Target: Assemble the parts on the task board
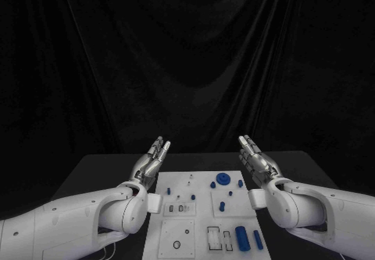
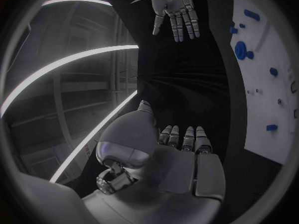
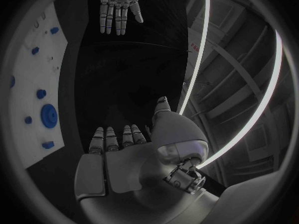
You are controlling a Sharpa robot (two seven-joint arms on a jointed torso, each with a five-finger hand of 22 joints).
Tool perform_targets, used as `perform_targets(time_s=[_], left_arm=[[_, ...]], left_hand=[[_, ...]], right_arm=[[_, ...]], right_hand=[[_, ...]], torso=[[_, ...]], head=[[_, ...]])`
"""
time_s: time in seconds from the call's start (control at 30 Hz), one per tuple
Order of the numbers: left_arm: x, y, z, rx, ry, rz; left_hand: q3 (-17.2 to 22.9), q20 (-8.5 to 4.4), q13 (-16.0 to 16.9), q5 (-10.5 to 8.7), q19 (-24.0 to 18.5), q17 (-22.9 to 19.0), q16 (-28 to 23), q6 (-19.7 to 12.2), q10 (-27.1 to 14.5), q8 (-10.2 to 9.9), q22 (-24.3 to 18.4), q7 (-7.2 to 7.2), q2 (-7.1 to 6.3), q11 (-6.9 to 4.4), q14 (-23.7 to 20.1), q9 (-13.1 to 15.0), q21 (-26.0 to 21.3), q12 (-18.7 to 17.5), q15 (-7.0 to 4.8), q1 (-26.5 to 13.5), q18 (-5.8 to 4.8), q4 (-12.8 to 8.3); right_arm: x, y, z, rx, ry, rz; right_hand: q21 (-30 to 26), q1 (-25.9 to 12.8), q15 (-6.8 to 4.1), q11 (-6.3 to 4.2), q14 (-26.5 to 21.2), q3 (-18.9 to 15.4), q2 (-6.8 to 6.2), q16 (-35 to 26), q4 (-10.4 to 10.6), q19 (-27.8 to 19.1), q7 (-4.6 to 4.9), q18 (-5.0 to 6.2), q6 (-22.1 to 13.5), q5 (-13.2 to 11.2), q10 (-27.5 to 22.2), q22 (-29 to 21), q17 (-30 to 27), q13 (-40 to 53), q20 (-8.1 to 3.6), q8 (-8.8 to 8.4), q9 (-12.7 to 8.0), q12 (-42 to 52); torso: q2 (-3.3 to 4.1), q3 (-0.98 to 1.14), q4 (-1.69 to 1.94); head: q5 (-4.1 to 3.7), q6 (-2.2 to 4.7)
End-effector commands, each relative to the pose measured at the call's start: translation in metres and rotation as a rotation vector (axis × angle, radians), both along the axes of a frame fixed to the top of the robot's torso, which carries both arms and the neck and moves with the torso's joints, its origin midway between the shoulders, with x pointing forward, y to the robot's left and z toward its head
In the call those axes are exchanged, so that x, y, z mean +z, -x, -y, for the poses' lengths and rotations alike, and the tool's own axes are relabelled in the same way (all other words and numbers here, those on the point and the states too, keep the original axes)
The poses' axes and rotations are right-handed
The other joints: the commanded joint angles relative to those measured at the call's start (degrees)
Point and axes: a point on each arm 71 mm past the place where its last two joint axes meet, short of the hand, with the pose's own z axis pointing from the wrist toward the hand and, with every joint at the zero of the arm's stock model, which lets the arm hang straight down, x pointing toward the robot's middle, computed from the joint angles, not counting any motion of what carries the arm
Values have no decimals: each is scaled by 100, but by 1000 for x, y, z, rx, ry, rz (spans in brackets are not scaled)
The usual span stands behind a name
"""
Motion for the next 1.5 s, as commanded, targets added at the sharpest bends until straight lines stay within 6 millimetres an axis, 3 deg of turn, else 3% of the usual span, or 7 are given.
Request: perform_targets(time_s=[0.03,0.53,1.0,1.27,1.33,1.37,1.5], left_arm=[[10,3,7,-109,187,37],[15,-4,-5,-199,150,203],[16,-4,-15,-240,93,267],[17,-3,-18,-289,41,306],[17,-3,-19,-297,37,308],[17,-3,-19,-300,35,308],[17,-2,-22,-305,27,305]], left_hand=[[-117,-840,-10,34,5,-5,-37,0,-1,-28,-9,-208,31,-227,8,-5,-33,-37,-1300,283,174,40],[-100,-459,-10,224,5,-5,-37,124,-1,3,-9,-45,-129,-31,8,26,-33,-37,-963,717,231,26],[51,-40,-10,1223,5,-5,-37,391,-1,50,-9,169,-201,161,8,72,-33,-37,-534,1497,223,39],[138,313,-10,1805,5,-5,-37,522,-1,68,-9,292,-160,291,8,89,-33,-37,-247,1762,269,46],[155,403,-10,1884,5,-5,-37,572,-1,74,-9,330,-149,328,8,95,-33,-37,-175,1811,288,49],[204,506,-10,2087,5,-5,-37,610,-1,77,-9,393,-136,392,8,99,-33,-37,-90,1924,305,40],[231,572,-10,2179,5,-5,-37,707,-1,95,-9,450,-131,453,8,113,-33,-37,-20,1989,316,41]], right_arm=[[0,4,-6,104,-211,-124],[-2,12,17,201,-246,-125],[9,14,36,316,-138,-69],[29,3,42,485,147,-16],[36,0,43,529,247,-2],[39,-1,43,547,295,4],[49,-8,45,605,492,19]], right_hand=[[-37,84,-1462,-18,-2,-44,11,-26,-13,-2,-8,83,3,6,0,-9,-9,-9,-811,-21,-6,-28],[-37,231,-1194,258,-2,-4,17,-26,-222,-2,264,80,3,91,0,-9,-9,-9,-514,-21,-6,-28],[-37,406,-790,515,-2,18,-5,-26,-312,-2,443,90,3,118,0,-9,-9,-9,-1,-21,-6,-28],[-37,1382,574,1087,-2,206,-265,-26,-141,-2,1044,-139,74,787,0,-9,-9,-9,954,6,17,-28],[-37,1477,681,1272,-2,228,-285,-26,-84,-2,1080,-176,90,797,0,-9,-9,-9,1035,10,21,-28],[-14,1880,785,1467,-2,331,-300,-26,-87,27,1481,-126,439,1056,0,8,-9,-9,1203,131,106,-28],[137,2194,875,1897,99,348,-357,9,166,325,1827,3,626,1176,92,98,22,21,1444,124,111,13]], torso=[[3,1,1],[174,-46,52],[357,-34,125],[389,-48,126],[386,-53,138],[391,-62,162],[429,-87,194]], head=[[1,0],[-13,-223],[-161,-420],[-197,-572],[-210,-591],[-225,-601],[-249,-668]])
